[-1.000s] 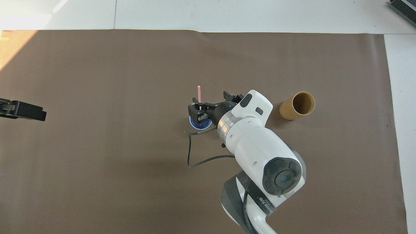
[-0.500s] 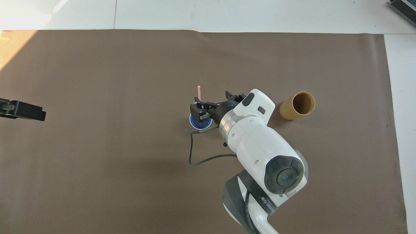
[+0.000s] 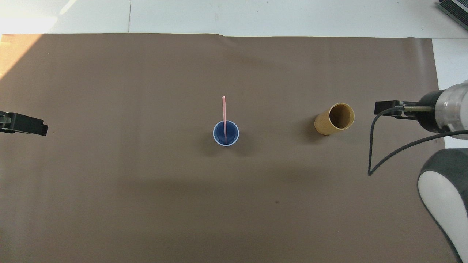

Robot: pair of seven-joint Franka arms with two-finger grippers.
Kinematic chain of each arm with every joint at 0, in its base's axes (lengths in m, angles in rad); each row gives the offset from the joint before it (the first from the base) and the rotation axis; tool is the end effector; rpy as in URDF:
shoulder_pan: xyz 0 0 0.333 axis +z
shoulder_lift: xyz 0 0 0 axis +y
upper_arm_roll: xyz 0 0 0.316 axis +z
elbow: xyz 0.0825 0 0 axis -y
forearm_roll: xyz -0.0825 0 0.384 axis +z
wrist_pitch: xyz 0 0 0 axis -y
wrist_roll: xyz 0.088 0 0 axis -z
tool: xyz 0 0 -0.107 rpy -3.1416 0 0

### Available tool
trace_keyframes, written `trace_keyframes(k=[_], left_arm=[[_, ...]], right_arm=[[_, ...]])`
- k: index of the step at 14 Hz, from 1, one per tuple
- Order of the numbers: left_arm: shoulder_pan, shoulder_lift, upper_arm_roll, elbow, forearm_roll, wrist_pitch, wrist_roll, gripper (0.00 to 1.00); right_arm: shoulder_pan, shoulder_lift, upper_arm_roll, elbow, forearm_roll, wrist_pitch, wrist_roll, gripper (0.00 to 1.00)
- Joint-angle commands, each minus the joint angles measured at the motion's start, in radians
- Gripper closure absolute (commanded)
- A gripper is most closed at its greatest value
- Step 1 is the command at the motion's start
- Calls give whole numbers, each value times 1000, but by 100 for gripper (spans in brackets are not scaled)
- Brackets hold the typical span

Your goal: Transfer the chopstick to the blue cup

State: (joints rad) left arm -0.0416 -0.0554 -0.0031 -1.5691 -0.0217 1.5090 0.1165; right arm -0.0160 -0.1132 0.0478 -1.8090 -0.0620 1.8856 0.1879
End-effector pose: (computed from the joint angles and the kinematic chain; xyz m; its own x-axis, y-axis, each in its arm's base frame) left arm 0.5304 -0.0262 0.6500 0.9868 -0.1618 -0.0022 -0.1617 -0.9866 0.0219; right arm 0.5441 0.0140 0.6019 0.9709 -0.1360 0.1970 -0.1448 -0.9890 0.0306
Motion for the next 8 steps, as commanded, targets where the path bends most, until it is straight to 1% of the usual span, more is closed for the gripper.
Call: trace_keyframes(k=[1, 3, 4, 7, 8], left_arm=[[20, -21, -11, -19, -6, -3, 2, 0], [19, -21, -11, -19, -6, -3, 2, 0], [20, -21, -11, -19, -6, -3, 2, 0], [20, -21, -11, -19, -6, -3, 2, 0], [20, -21, -11, -19, -6, -3, 2, 0]], right_arm=[[-13, 59, 17, 149, 17, -176, -13, 0], [-13, 124, 18, 267, 24, -299, -12, 0], [-12, 151, 21, 302, 24, -321, -12, 0], [-15, 158, 18, 309, 97, -310, 10, 0], [-15, 152, 18, 301, 103, -287, 15, 0]])
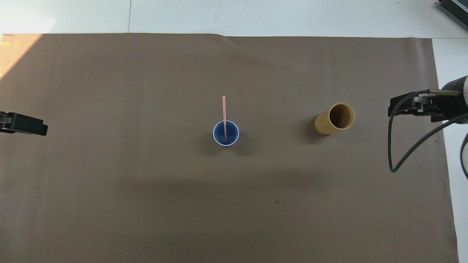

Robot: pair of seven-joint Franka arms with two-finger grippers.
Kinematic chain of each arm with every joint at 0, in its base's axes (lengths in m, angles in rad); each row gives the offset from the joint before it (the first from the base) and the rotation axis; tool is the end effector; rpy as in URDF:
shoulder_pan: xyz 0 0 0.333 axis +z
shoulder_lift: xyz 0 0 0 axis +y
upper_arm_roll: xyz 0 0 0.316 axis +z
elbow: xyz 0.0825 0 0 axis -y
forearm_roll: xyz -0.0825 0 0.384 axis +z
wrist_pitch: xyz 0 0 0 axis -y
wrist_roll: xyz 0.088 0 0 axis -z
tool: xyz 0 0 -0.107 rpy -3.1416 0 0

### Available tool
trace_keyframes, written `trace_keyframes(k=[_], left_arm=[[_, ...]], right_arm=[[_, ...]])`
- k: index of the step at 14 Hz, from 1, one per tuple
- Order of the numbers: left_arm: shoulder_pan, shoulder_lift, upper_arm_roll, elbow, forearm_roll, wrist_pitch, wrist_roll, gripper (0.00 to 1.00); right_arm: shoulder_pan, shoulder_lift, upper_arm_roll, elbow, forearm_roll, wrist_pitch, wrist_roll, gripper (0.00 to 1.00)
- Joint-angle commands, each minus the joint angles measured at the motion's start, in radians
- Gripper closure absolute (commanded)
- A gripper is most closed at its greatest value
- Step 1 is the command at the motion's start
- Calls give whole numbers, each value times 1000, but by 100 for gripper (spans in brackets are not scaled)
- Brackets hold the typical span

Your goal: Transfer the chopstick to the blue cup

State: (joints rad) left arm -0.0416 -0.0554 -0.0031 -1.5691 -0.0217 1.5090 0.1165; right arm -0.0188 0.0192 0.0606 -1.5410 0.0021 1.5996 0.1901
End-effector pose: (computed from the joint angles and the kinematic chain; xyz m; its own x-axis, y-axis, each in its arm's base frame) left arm 0.5304 -0.0262 0.6500 0.9868 -0.1618 -0.0022 -0.1617 -0.9866 0.0219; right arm 0.5633 0.0234 0.6305 0.9883 -0.1479 0.0381 -0.1476 -0.9890 -0.0106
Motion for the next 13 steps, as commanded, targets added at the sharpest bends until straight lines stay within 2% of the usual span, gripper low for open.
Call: trace_keyframes(k=[1, 13], left_arm=[[20, -21, -11, -19, -6, -3, 2, 0], [20, -21, -11, -19, -6, -4, 2, 0]], right_arm=[[-12, 13, 5, 19, 38, 6, 11, 0], [-7, -4, 5, -16, 21, 16, 11, 0]])
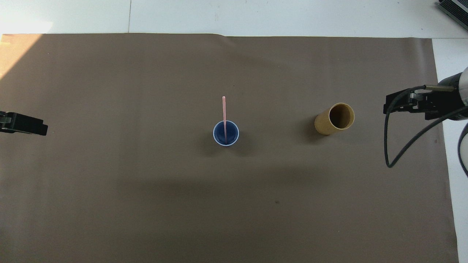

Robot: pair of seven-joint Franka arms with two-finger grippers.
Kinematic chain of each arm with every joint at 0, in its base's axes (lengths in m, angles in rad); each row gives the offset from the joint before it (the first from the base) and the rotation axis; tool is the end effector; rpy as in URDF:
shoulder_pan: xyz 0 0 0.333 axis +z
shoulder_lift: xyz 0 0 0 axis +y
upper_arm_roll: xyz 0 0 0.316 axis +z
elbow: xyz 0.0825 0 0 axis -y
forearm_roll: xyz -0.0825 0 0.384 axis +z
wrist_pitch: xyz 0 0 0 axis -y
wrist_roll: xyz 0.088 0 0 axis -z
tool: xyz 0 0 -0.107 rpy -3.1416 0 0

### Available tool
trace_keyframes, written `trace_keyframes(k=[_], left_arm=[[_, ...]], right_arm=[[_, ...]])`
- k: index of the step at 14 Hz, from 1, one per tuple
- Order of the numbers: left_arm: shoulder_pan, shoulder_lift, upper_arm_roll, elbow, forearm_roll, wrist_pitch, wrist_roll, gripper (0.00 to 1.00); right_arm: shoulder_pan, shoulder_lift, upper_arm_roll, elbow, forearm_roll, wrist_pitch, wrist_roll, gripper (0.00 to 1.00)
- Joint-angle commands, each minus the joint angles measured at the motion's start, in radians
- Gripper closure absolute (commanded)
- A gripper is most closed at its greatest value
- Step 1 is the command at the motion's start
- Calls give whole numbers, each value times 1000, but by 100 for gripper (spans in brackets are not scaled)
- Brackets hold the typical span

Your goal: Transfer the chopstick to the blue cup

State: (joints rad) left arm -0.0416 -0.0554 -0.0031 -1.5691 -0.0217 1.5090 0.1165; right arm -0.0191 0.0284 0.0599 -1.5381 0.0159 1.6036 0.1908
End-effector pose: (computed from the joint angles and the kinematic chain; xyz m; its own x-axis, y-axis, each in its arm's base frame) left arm 0.5304 -0.0262 0.6500 0.9868 -0.1618 -0.0022 -0.1617 -0.9866 0.0219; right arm 0.5665 0.0243 0.6271 0.9881 -0.1500 0.0331 -0.1493 -0.9885 -0.0243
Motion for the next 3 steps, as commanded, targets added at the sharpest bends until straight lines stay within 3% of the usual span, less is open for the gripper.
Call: trace_keyframes(k=[1, 3], left_arm=[[20, -21, -11, -20, -6, -6, 2, 0], [20, -21, -11, -19, -6, -6, 2, 0]], right_arm=[[-7, -15, 6, -22, 6, 12, 10, 0], [-5, -21, 6, -28, 6, 12, 9, 0]])
